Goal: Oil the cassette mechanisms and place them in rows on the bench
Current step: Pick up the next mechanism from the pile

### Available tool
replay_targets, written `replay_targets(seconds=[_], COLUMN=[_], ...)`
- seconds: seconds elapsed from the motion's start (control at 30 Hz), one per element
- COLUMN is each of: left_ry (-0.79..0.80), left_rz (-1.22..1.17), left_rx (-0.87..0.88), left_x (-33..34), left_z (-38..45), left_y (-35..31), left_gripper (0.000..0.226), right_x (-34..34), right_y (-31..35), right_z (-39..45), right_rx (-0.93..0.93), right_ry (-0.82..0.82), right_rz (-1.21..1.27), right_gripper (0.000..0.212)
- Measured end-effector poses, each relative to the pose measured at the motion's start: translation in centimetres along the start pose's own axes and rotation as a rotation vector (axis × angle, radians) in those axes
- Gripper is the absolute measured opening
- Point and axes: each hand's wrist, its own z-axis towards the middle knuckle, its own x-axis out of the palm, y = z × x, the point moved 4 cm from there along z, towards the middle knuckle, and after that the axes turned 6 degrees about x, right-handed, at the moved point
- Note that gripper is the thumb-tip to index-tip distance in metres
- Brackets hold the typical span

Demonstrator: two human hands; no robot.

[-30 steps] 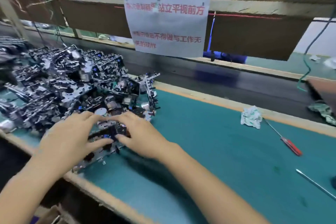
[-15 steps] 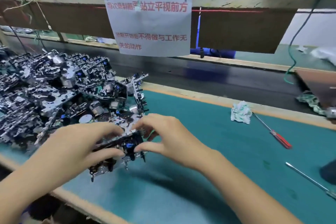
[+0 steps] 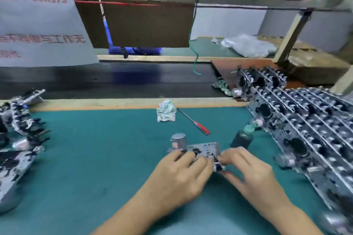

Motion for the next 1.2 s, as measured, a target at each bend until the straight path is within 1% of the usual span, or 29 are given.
replay_targets(seconds=[0.03, 0.1, 0.13, 0.17, 0.23, 0.27, 0.33, 0.37, 0.4, 0.43, 0.5, 0.57, 0.67, 0.77, 0.9, 1.03, 1.1, 1.2], left_ry=[-0.043, -0.088, -0.093, -0.091, -0.019, 0.055, 0.256, 0.319, 0.384, 0.418, 0.403, 0.361, 0.365, 0.371, 0.377, 0.328, 0.323, 0.363], left_rz=[-0.01, -0.043, -0.051, -0.065, -0.179, -0.239, -0.379, -0.458, -0.564, -0.683, -0.867, -0.939, -0.947, -0.961, -1.001, -0.898, -0.844, -0.86], left_rx=[0.019, 0.04, 0.063, 0.079, 0.058, -0.014, -0.199, -0.283, -0.36, -0.421, -0.5, -0.547, -0.557, -0.589, -0.6, -0.603, -0.59, -0.577], left_x=[0.8, 2.1, 2.3, 2.5, 2.8, 2.9, 3.3, 3.4, 3.5, 3.8, 4.1, 4.3, 4.4, 4.5, 4.4, 4.2, 4.1, 4.0], left_z=[-0.2, -0.3, -0.4, -0.6, -1.0, -1.4, -2.6, -3.2, -3.9, -4.5, -5.1, -5.1, -5.0, -5.3, -5.2, -4.5, -4.3, -4.5], left_y=[-1.2, -3.3, -3.8, -4.0, -3.5, -2.6, -0.5, 0.4, 1.0, 1.2, 1.3, 1.4, 1.4, 1.4, 1.0, 0.7, 0.8, 1.1], left_gripper=[0.024, 0.029, 0.028, 0.026, 0.015, 0.035, 0.085, 0.101, 0.111, 0.114, 0.112, 0.11, 0.111, 0.113, 0.113, 0.106, 0.102, 0.103], right_x=[0.0, -0.2, -0.2, -0.3, -0.4, -0.6, -0.7, -0.7, -0.7, -0.6, -0.5, -0.4, -0.3, -0.1, 0.0, 0.2, 0.2, 0.1], right_y=[-0.5, -1.3, -1.3, -1.5, -1.6, -1.6, -2.1, -2.5, -2.8, -3.1, -3.5, -3.8, -4.2, -4.3, -4.2, -3.8, -3.9, -3.9], right_z=[-1.1, -2.8, -3.1, -3.4, -3.8, -3.8, -3.9, -3.9, -3.9, -3.9, -4.0, -4.3, -4.6, -4.7, -4.7, -4.3, -4.4, -4.4], right_rx=[-0.016, -0.075, -0.098, -0.108, -0.074, -0.041, 0.038, 0.086, 0.139, 0.189, 0.263, 0.324, 0.388, 0.429, 0.448, 0.438, 0.445, 0.454], right_ry=[0.007, 0.042, 0.069, 0.102, 0.143, 0.147, 0.122, 0.099, 0.083, 0.071, 0.055, 0.051, 0.06, 0.07, 0.086, 0.109, 0.113, 0.093], right_rz=[-0.041, -0.109, -0.121, -0.124, -0.083, -0.041, 0.058, 0.103, 0.153, 0.192, 0.223, 0.255, 0.276, 0.285, 0.286, 0.292, 0.284, 0.31], right_gripper=[0.027, 0.01, 0.016, 0.027, 0.041, 0.043, 0.04, 0.036, 0.031, 0.026, 0.017, 0.013, 0.014, 0.005, 0.004, 0.016, 0.018, 0.014])
